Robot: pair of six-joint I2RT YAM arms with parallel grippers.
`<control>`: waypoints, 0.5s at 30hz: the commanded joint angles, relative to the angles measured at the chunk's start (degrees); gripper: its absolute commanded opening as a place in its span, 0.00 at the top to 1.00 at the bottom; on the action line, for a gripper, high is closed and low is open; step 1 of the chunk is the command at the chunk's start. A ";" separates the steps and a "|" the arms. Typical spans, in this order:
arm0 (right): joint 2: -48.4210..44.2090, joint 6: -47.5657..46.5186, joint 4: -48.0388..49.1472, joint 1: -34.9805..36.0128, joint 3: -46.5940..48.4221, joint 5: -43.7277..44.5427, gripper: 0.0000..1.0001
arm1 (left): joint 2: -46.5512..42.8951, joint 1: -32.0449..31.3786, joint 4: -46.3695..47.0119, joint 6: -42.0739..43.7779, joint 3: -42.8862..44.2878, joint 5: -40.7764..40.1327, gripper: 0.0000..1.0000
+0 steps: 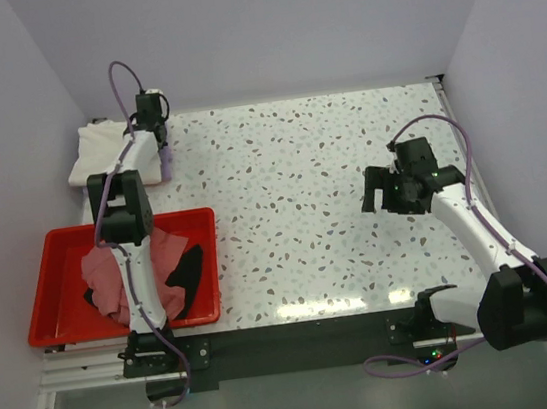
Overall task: Fold and stack the t-shirts
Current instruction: Neatly place the folded tshirt to the corner
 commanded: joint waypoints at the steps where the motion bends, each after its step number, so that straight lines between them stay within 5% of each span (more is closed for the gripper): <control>1: 0.61 -0.73 1.03 -0.17 0.99 0.74 0.01 | 1.09 -0.04 0.85 -1.88 4.58 -1.42 1.00; 15: 1.23 -0.73 0.76 -0.08 1.51 1.61 0.01 | -0.93 0.05 3.49 -5.03 6.00 -5.20 1.00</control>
